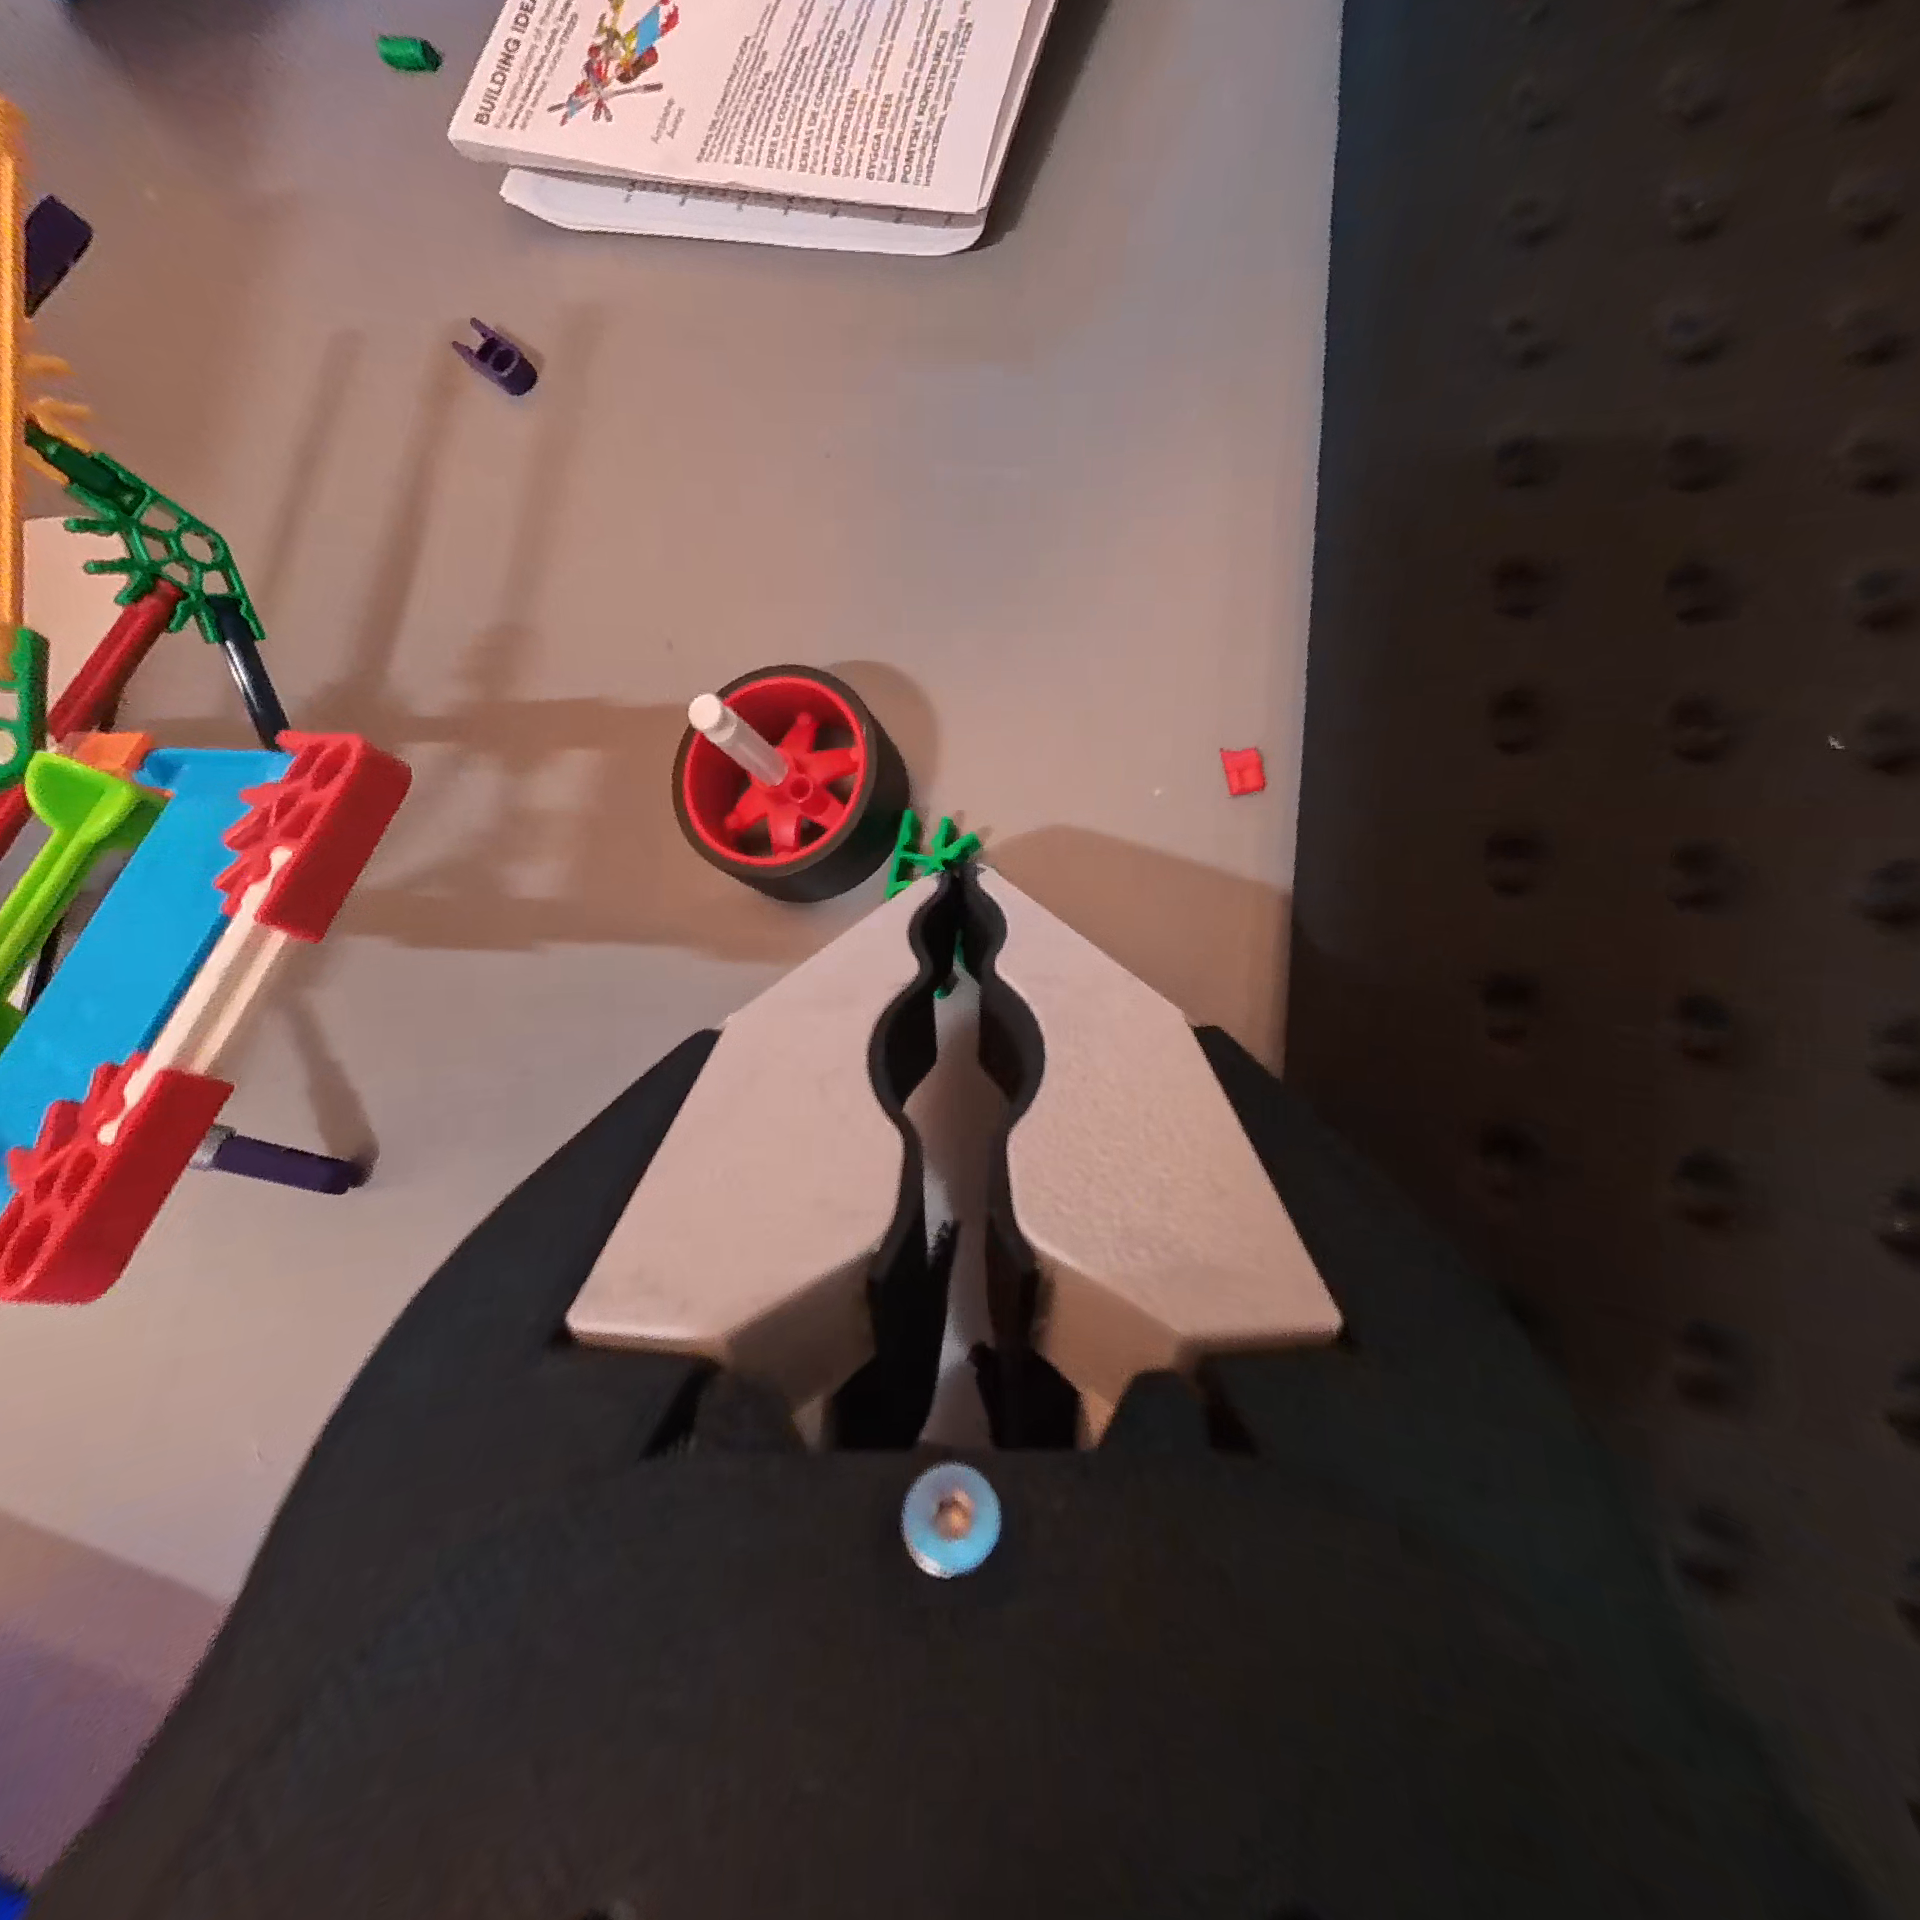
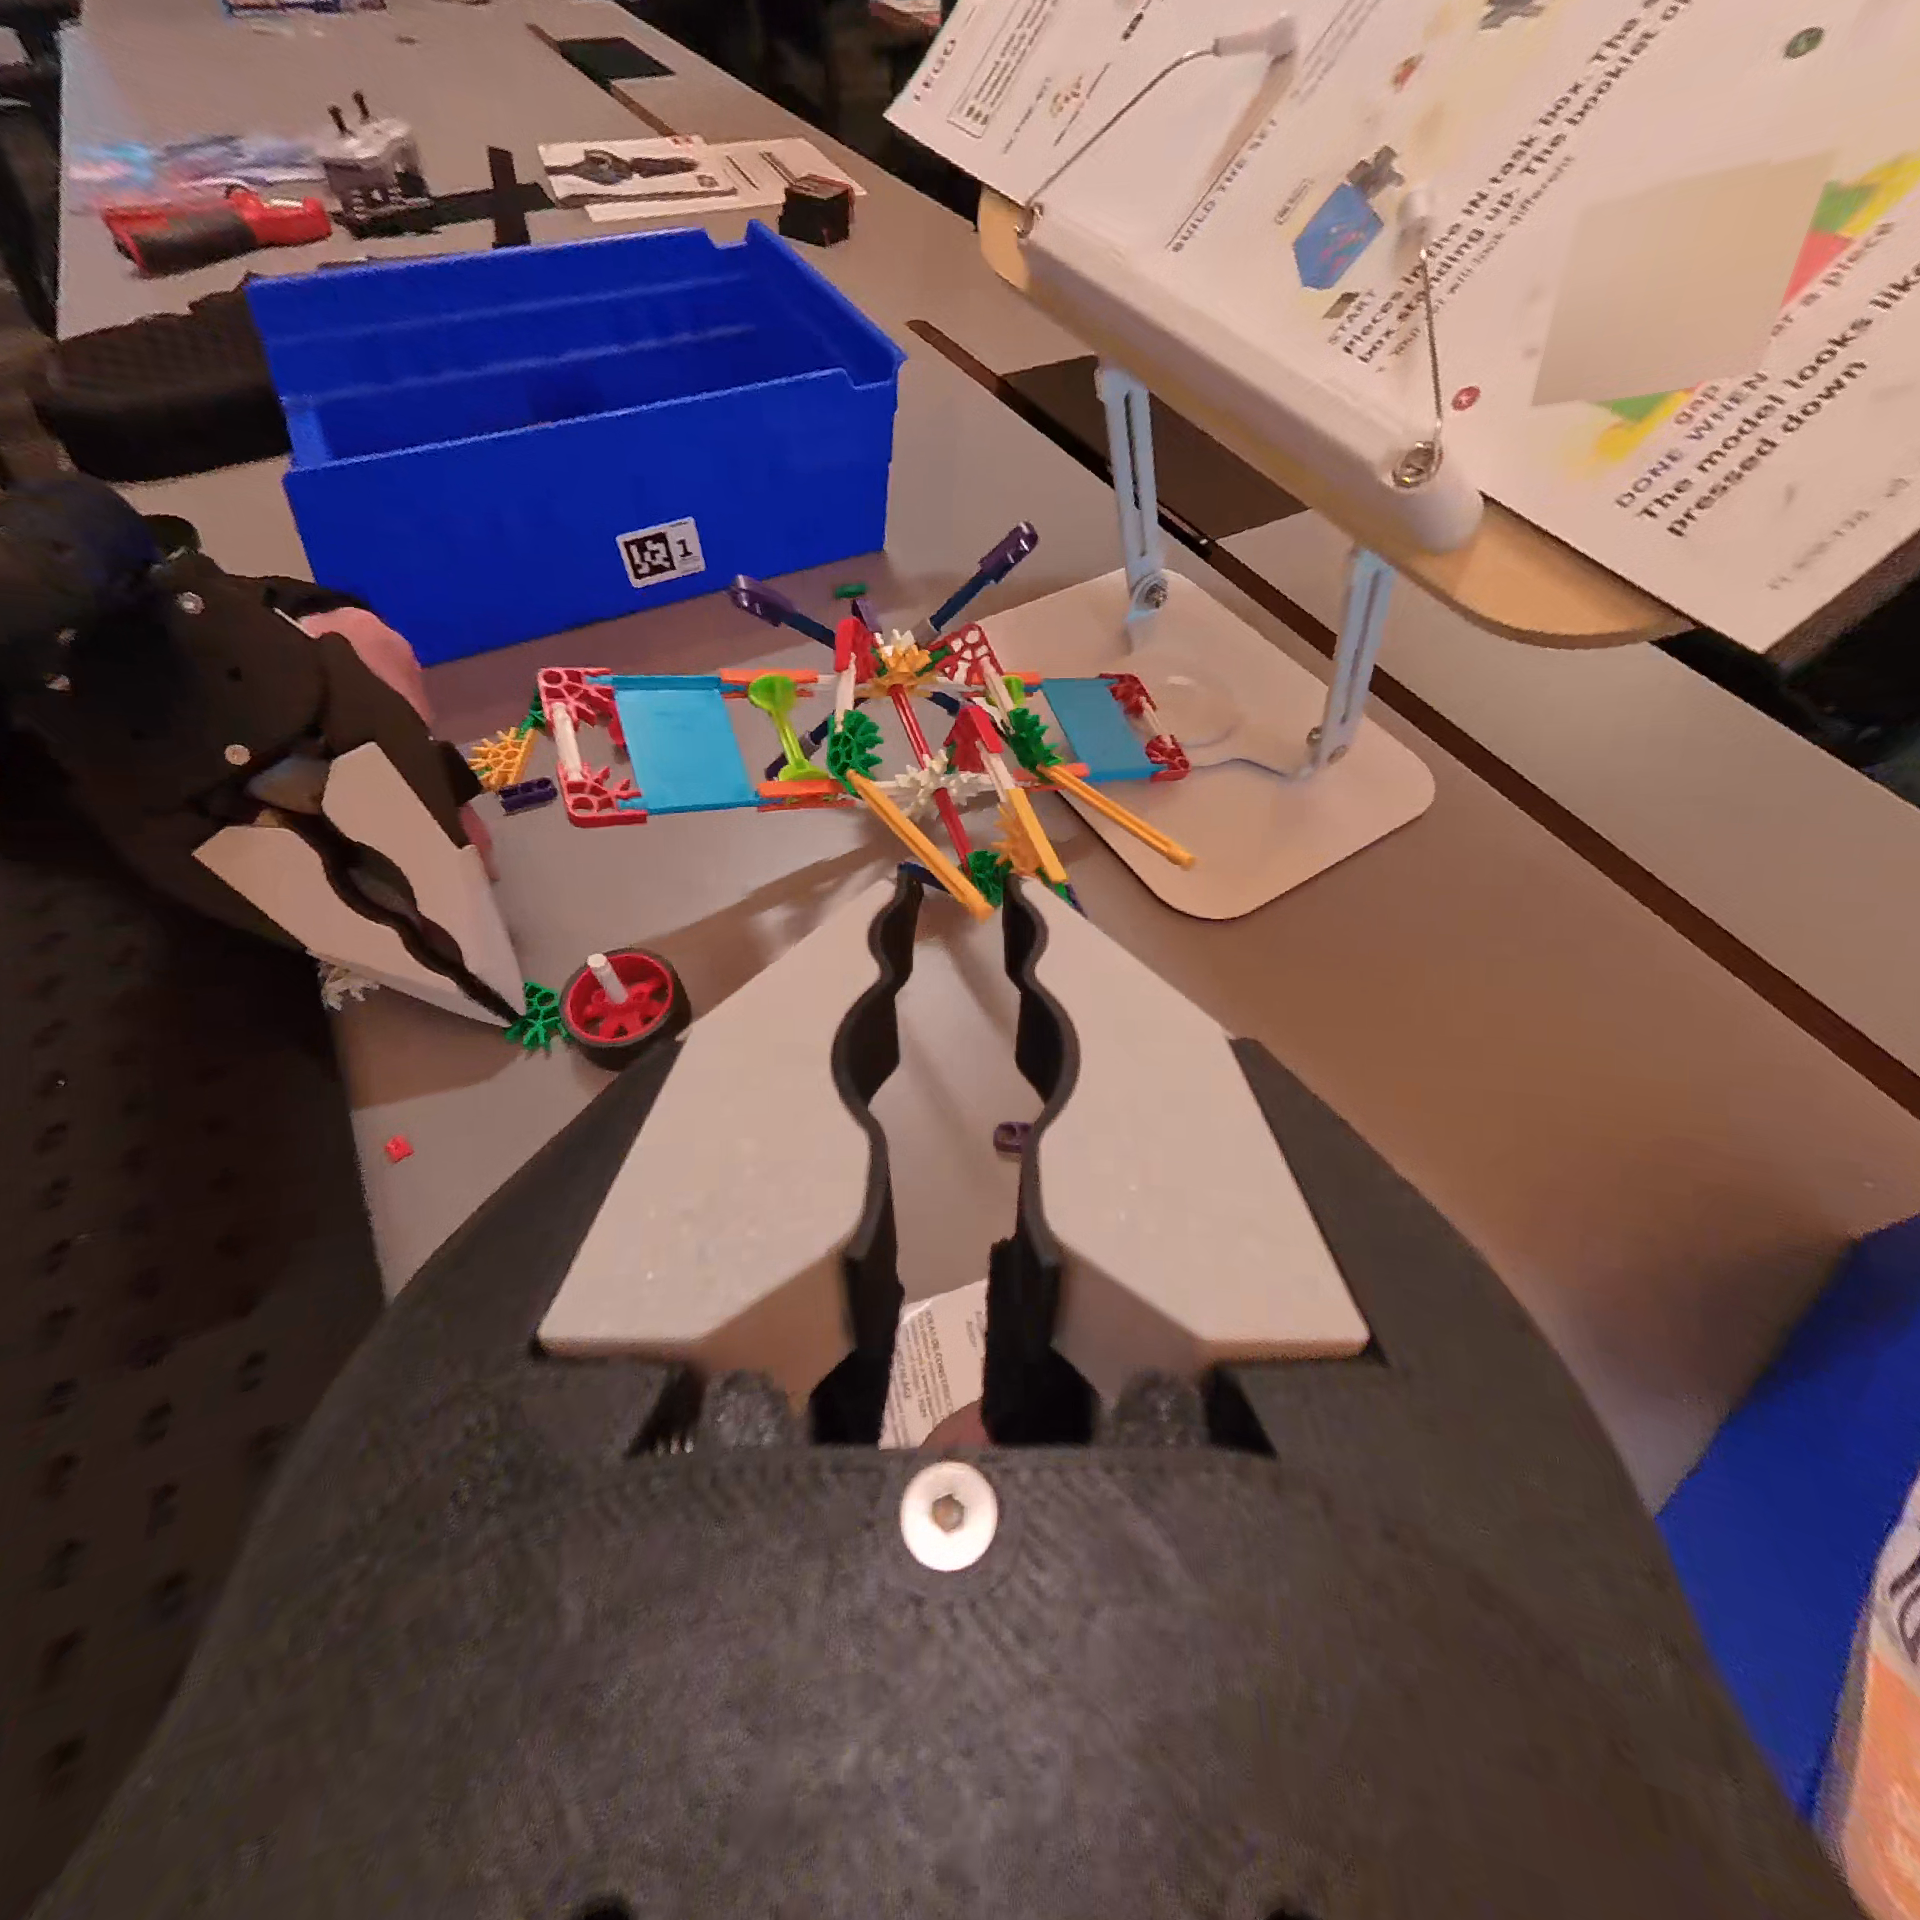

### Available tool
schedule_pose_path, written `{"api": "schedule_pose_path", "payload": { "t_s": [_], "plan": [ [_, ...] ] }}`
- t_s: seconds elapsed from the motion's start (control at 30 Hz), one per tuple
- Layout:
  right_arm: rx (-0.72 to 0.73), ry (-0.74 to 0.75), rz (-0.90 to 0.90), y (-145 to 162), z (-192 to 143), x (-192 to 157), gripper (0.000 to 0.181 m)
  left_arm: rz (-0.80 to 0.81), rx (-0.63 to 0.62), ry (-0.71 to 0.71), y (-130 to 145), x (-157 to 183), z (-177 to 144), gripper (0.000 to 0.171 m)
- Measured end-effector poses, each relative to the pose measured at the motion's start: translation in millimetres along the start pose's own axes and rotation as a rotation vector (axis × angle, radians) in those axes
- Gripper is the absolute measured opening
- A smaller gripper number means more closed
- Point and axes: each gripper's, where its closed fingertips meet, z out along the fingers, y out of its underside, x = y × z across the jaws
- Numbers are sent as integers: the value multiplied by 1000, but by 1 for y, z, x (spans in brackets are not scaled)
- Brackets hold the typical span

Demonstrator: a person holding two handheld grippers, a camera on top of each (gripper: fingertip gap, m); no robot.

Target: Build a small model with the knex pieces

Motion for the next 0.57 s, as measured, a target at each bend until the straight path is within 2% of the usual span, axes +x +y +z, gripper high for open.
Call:
{"api": "schedule_pose_path", "payload": {
  "t_s": [0.3, 0.47, 0.57],
  "plan": [
    [-15, 59, -13, 9, 7, 12, 11, -25, 26, -19, -3, -7, -7, 6],
    [-19, 66, -21, 12, 12, 14, 13, -57, -15, 4, 8, -5, -5, 28],
    [-23, 72, -27, 14, 13, 14, 13, -64, -19, 18, 8, -4, -2, 26]
  ]
}}
